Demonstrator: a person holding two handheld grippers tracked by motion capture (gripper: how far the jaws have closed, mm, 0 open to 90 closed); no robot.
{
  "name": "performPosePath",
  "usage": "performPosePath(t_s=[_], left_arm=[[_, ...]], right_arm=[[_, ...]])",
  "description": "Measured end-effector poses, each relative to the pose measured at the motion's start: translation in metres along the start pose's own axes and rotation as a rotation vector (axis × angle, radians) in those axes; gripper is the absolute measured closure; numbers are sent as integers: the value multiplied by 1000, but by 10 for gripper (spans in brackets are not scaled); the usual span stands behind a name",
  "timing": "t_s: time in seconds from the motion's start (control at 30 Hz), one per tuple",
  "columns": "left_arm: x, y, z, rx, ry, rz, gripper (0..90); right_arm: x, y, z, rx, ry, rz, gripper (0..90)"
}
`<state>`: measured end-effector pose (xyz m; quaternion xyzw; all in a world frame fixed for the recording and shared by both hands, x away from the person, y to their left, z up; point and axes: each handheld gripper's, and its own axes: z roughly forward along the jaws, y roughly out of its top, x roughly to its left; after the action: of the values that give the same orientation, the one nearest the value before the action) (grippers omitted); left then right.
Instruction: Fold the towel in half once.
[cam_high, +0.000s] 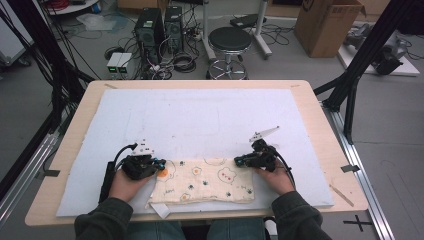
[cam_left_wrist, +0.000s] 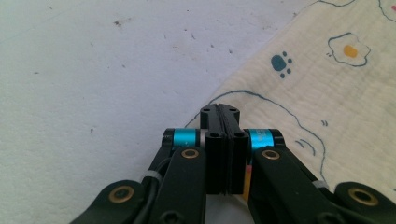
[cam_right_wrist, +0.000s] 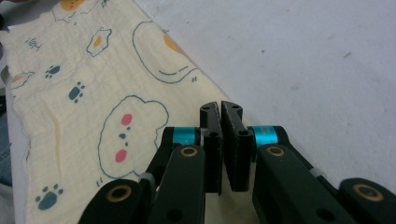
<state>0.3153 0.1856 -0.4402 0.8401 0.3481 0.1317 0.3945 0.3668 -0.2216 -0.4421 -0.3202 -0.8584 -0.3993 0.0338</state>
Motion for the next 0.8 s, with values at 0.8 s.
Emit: performPosePath(t_s=[0.8], left_arm=[[-1,-2,0,-9,9,7,886]], right_arm=[[-10,-27,-26,-49,-23,44,872]])
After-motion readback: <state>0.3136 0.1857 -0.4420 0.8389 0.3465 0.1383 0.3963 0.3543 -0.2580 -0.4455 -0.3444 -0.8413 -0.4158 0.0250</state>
